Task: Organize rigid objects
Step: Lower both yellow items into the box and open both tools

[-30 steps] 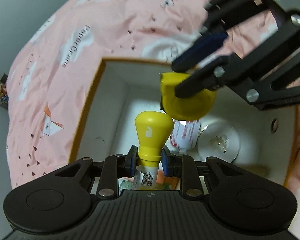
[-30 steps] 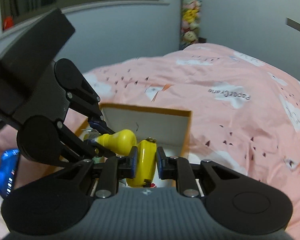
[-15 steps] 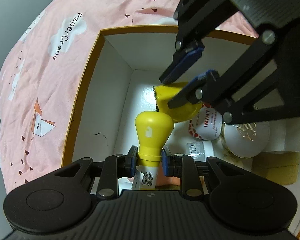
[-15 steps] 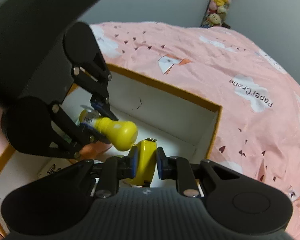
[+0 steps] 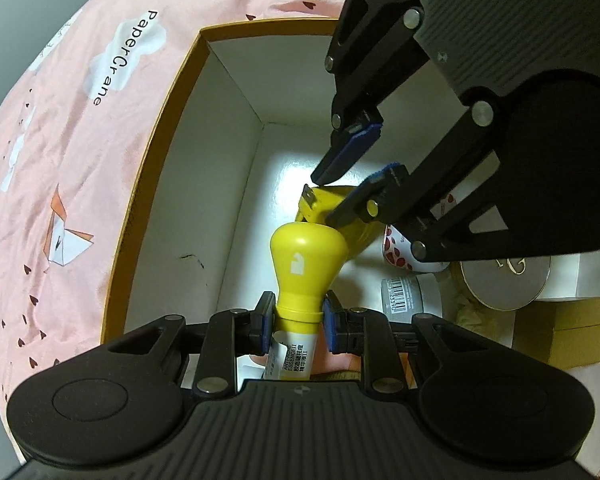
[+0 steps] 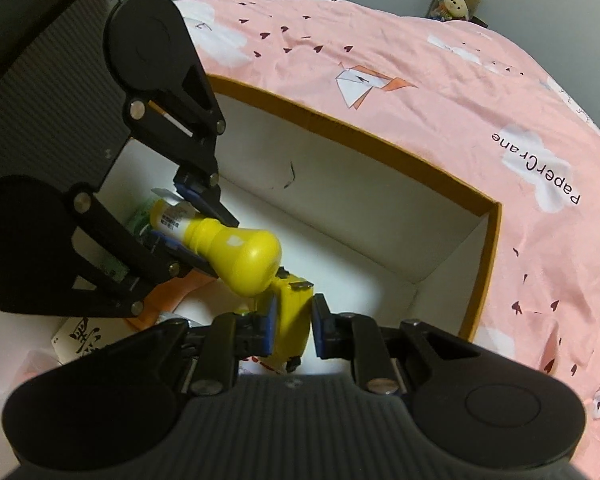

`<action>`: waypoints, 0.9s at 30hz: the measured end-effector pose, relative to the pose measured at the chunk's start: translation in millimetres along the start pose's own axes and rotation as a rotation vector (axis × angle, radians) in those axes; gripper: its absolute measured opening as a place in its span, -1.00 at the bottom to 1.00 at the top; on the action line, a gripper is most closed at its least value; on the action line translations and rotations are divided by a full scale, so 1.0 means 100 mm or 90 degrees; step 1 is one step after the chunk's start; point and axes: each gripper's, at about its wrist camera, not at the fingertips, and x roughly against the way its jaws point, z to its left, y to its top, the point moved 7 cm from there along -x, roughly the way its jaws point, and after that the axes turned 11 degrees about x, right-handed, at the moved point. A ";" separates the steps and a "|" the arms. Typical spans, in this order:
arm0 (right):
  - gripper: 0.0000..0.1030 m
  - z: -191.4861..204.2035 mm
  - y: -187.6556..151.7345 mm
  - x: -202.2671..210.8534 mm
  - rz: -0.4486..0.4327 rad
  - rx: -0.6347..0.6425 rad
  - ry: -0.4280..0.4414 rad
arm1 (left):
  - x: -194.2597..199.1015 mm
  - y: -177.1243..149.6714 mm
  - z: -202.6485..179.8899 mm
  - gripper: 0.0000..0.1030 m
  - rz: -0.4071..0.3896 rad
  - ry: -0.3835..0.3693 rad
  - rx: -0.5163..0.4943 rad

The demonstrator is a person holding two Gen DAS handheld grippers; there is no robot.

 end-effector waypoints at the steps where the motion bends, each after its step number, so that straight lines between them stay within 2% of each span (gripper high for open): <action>1: -0.70 0.00 0.00 0.00 0.000 0.003 -0.003 | 0.00 0.00 0.01 -0.47 0.000 -0.001 0.001; 3: -0.75 -0.01 0.02 -0.01 0.003 0.012 -0.021 | -0.01 0.02 0.04 -0.46 -0.001 -0.002 0.001; 8: -0.71 -0.06 0.04 0.07 -0.007 0.020 -0.051 | -0.04 0.04 0.05 -0.46 -0.001 -0.002 -0.002; 14: -0.44 -0.09 0.02 0.24 -0.024 0.034 -0.084 | -0.12 0.06 -0.02 -0.46 0.017 -0.001 -0.026; 21: -0.37 -0.09 -0.04 0.26 -0.024 0.032 -0.082 | -0.18 0.10 -0.06 -0.46 0.026 -0.019 -0.022; 24: -0.34 -0.09 -0.05 0.26 -0.027 0.033 -0.081 | -0.17 0.11 -0.07 -0.39 0.029 -0.024 -0.021; 27: -0.29 -0.10 -0.04 0.25 -0.029 0.030 -0.080 | -0.15 0.11 -0.07 -0.11 0.028 -0.029 -0.018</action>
